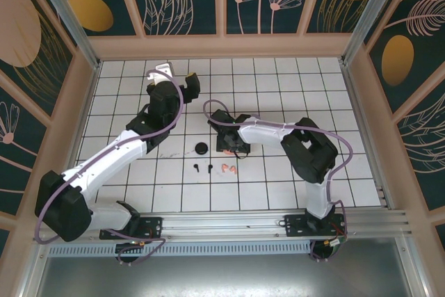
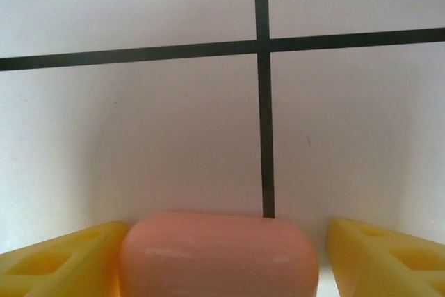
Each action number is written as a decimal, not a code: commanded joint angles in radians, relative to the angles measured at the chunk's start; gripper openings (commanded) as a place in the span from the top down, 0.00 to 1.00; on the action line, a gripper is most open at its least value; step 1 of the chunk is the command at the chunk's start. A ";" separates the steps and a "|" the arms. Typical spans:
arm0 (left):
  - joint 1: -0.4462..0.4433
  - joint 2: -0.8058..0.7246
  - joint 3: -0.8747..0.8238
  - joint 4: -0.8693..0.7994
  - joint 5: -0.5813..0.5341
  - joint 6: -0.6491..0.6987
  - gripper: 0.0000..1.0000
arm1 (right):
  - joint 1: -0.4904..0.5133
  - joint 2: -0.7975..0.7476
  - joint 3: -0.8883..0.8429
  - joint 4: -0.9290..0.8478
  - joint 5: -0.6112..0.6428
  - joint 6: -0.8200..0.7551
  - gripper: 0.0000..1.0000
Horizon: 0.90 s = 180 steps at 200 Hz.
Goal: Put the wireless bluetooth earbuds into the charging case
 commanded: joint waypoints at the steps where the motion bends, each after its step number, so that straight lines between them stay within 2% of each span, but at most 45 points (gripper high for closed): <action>1: 0.008 -0.034 -0.020 0.051 -0.013 -0.014 0.01 | 0.006 0.032 0.018 -0.002 -0.001 0.007 0.27; 27: 0.009 -0.048 -0.024 0.052 0.006 -0.061 0.01 | 0.007 0.033 0.001 0.016 -0.017 0.016 0.30; 86: 0.007 -0.070 -0.030 -0.001 -0.046 -0.305 0.01 | 0.006 0.030 -0.036 0.036 -0.057 0.087 0.31; 139: 0.008 -0.046 -0.029 -0.021 -0.030 -0.358 0.01 | 0.010 0.043 -0.032 0.022 -0.070 0.137 0.28; 156: 0.008 -0.040 -0.029 -0.027 -0.030 -0.369 0.01 | 0.013 0.048 -0.030 0.024 -0.073 0.138 0.33; 180: 0.008 -0.036 -0.030 -0.017 -0.019 -0.336 0.01 | 0.014 0.024 -0.039 0.043 -0.067 0.136 0.48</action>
